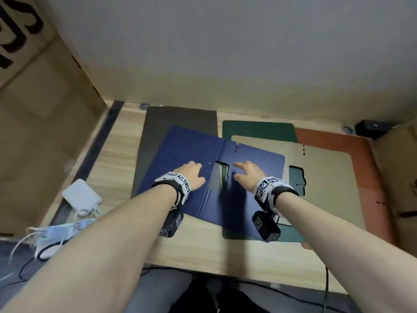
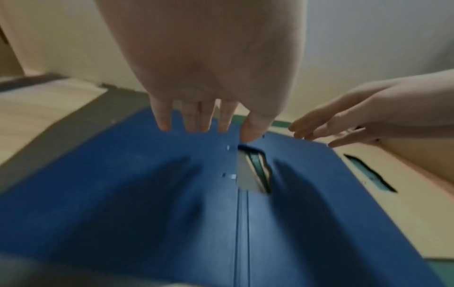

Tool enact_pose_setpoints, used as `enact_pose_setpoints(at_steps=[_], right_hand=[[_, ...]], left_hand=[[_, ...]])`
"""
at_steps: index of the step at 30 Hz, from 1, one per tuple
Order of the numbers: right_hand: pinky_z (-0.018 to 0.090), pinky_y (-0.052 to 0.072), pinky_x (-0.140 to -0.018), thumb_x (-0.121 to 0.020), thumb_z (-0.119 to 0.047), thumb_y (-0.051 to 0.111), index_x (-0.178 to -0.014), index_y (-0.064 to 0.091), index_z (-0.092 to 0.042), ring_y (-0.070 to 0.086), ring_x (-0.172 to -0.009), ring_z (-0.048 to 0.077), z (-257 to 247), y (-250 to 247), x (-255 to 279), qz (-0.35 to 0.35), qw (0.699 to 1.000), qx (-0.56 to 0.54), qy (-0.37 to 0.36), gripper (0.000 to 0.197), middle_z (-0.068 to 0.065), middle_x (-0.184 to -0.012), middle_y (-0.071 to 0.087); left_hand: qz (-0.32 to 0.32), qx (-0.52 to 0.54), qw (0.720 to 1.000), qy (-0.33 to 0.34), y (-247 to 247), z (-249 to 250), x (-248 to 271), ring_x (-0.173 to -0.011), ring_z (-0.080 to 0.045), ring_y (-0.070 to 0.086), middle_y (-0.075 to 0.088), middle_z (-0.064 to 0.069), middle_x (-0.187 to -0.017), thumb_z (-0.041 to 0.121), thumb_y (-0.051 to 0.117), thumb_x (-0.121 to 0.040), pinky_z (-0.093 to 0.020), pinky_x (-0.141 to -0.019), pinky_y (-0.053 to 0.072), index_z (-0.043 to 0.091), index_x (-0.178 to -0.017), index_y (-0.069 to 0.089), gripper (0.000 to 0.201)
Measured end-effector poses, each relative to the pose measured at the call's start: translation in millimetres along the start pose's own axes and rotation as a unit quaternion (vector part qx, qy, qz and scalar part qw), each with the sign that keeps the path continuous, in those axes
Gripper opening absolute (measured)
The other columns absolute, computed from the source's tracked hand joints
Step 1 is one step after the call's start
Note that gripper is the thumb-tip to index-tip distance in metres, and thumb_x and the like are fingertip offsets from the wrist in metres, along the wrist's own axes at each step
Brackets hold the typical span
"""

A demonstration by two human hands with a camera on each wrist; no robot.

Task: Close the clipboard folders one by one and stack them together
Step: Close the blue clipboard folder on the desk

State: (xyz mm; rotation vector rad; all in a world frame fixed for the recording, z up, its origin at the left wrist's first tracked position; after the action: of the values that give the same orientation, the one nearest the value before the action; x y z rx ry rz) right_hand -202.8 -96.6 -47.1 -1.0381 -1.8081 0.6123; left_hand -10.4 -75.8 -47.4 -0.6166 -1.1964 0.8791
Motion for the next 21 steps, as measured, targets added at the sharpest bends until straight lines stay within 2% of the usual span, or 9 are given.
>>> enact_pose_setpoints(at_steps=[3, 6, 8, 10, 13, 15, 18, 21], right_hand=[[0.038, 0.031, -0.113, -0.091, -0.020, 0.051, -0.147, 0.039, -0.016, 0.037, -0.137, 0.033, 16, 27, -1, 0.001, 1.000, 0.015, 0.016, 0.058, 0.015, -0.150, 0.039], [0.037, 0.025, -0.116, -0.091, -0.021, 0.053, -0.149, 0.035, -0.011, 0.030, -0.142, 0.032, 30, 54, 1, -0.002, 0.999, 0.004, 0.035, 0.061, 0.014, -0.156, 0.031], [0.038, 0.024, -0.116, -0.091, -0.021, 0.054, -0.149, 0.034, -0.012, 0.027, -0.143, 0.031, 33, 59, 1, 0.020, 0.999, -0.007, 0.034, 0.063, 0.011, -0.158, 0.027], [0.038, 0.025, -0.116, -0.090, -0.021, 0.054, -0.148, 0.035, -0.012, 0.028, -0.143, 0.031, 35, 64, 0, 0.039, 0.999, -0.008, 0.032, 0.062, 0.008, -0.159, 0.027], [0.038, 0.030, -0.114, -0.090, -0.023, 0.052, -0.148, 0.036, -0.014, 0.028, -0.143, 0.027, 38, 68, 0, 0.058, 0.998, 0.000, 0.034, 0.061, 0.003, -0.160, 0.026], [0.039, 0.032, -0.113, -0.089, -0.024, 0.052, -0.150, 0.032, -0.017, 0.026, -0.144, 0.025, 40, 72, 4, 0.069, 0.997, 0.023, 0.024, 0.064, 0.000, -0.161, 0.023], [0.039, 0.024, -0.118, -0.088, -0.025, 0.052, -0.154, 0.023, -0.019, 0.014, -0.149, 0.021, 41, 84, 11, 0.066, 0.996, 0.056, 0.010, 0.072, -0.002, -0.164, 0.011], [0.035, 0.016, -0.119, -0.088, -0.025, 0.052, -0.154, 0.020, -0.018, 0.009, -0.151, 0.020, 41, 86, 13, 0.066, 0.996, 0.056, 0.011, 0.074, -0.001, -0.165, 0.008]], left_hand=[[-0.024, -0.005, 1.000, 0.011, 35, -11, 3, -0.141, -0.030, 0.035, 0.028, -0.009, -0.157, 0.028, 0.050, -0.092, -0.045, -0.108, 0.039, 0.013, -0.147, 0.035, 0.060], [-0.035, -0.003, 0.999, 0.033, 63, -22, 5, -0.150, -0.024, 0.017, 0.011, -0.006, -0.164, 0.024, 0.050, -0.093, -0.044, -0.116, 0.031, 0.015, -0.153, 0.025, 0.065], [-0.032, -0.006, 0.998, 0.047, 71, -29, 2, -0.152, -0.022, 0.010, 0.005, -0.004, -0.165, 0.022, 0.050, -0.094, -0.042, -0.118, 0.028, 0.015, -0.154, 0.023, 0.066], [-0.034, -0.015, 0.998, 0.054, 80, -32, 0, -0.153, -0.022, 0.005, 0.000, -0.003, -0.166, 0.022, 0.049, -0.094, -0.045, -0.118, 0.028, 0.015, -0.154, 0.020, 0.067], [-0.041, -0.028, 0.998, 0.041, 89, -29, 0, -0.153, -0.023, -0.002, -0.004, -0.002, -0.165, 0.023, 0.049, -0.092, -0.058, -0.116, 0.026, 0.015, -0.155, 0.013, 0.073], [-0.028, -0.049, 0.998, 0.038, 94, -27, 1, -0.153, -0.024, -0.005, -0.007, -0.004, -0.165, 0.023, 0.049, -0.092, -0.061, -0.115, 0.023, 0.014, -0.156, 0.010, 0.076], [-0.017, -0.049, 0.998, 0.044, 98, -26, 5, -0.152, -0.024, -0.008, -0.010, -0.004, -0.165, 0.025, 0.050, -0.091, -0.062, -0.116, 0.019, 0.014, -0.156, 0.006, 0.079], [-0.033, -0.038, 0.997, 0.052, 102, -26, 7, -0.151, -0.025, -0.015, -0.018, -0.004, -0.164, 0.025, 0.056, -0.089, -0.063, -0.117, 0.011, 0.017, -0.156, 0.003, 0.086]])
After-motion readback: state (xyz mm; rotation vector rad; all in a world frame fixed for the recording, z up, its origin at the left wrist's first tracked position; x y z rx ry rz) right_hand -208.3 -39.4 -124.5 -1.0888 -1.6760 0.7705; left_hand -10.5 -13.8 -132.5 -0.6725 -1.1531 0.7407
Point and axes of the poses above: each hand's wrist, its own x-axis away from the middle knuckle, its own y-axis out of the palm, z = x × y, the point moved 9 cm from there along -x, towards the middle knuckle
